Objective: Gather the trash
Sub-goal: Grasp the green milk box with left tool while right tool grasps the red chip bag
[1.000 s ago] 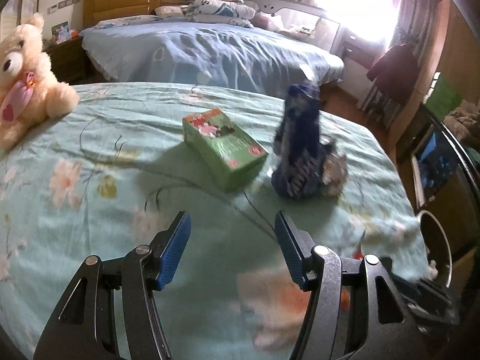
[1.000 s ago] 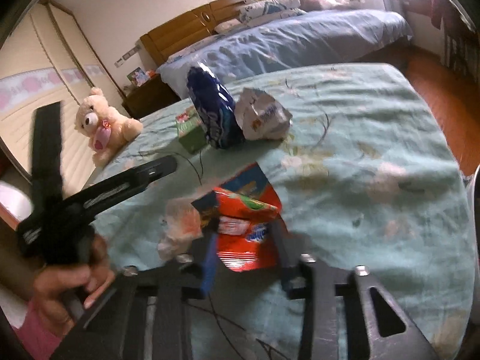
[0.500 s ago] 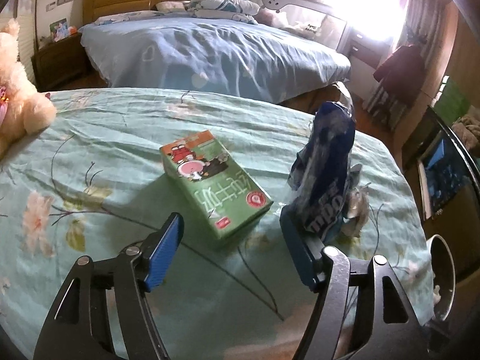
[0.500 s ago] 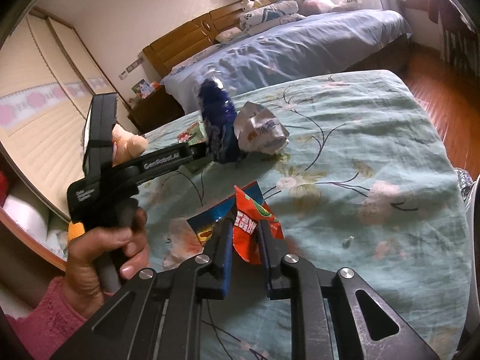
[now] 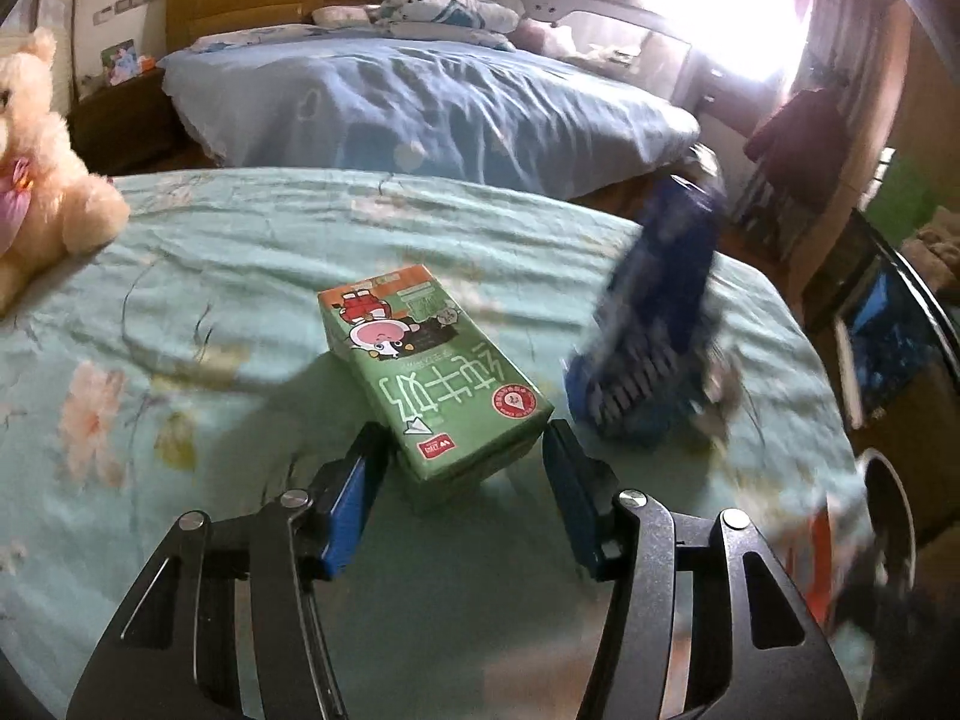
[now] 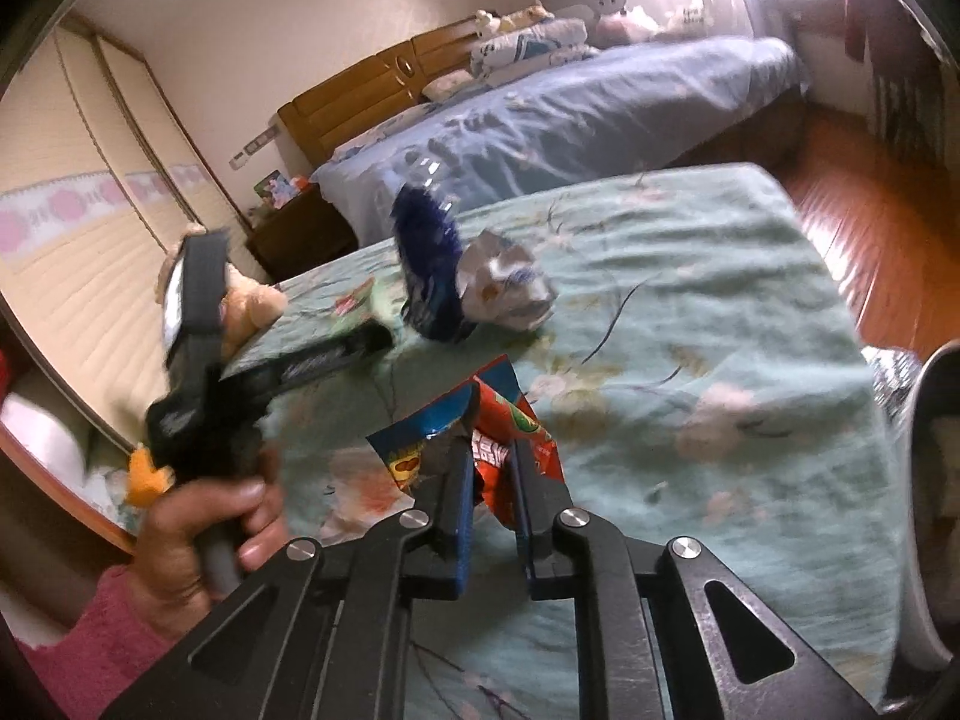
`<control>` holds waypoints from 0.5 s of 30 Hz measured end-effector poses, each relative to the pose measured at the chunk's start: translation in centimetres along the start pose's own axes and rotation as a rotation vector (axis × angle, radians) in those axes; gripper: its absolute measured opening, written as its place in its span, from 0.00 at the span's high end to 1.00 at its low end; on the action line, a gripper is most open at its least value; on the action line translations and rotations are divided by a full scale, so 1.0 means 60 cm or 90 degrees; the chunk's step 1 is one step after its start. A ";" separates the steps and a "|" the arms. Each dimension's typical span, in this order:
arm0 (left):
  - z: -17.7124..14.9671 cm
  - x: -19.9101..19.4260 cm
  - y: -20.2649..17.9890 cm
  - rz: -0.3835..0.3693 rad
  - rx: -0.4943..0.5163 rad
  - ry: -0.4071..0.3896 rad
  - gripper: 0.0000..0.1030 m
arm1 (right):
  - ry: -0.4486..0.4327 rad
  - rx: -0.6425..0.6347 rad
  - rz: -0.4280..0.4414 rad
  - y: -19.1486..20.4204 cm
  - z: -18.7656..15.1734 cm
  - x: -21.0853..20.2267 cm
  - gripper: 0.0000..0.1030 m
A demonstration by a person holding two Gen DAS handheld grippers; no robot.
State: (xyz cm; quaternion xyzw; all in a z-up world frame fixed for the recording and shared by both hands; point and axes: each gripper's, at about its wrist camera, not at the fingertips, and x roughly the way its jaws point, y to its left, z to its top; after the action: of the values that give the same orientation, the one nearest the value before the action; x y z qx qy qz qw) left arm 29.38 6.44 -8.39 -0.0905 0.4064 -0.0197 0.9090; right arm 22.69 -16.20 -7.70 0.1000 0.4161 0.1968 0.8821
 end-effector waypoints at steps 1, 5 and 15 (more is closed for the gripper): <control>-0.014 -0.012 0.004 -0.013 0.005 0.005 0.48 | -0.002 -0.006 -0.004 0.000 -0.001 -0.002 0.89; -0.065 -0.057 0.023 -0.056 0.005 0.025 0.48 | 0.012 -0.006 -0.011 -0.007 -0.012 0.001 0.90; -0.101 -0.101 0.035 0.013 -0.051 0.015 0.22 | 0.018 0.004 -0.009 0.000 -0.034 -0.008 0.90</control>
State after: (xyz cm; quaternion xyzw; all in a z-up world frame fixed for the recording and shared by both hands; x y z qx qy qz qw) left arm 20.76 8.27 -8.30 -0.1223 0.4184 0.0043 0.9000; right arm 20.85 -16.41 -8.64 0.0968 0.4296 0.1906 0.8773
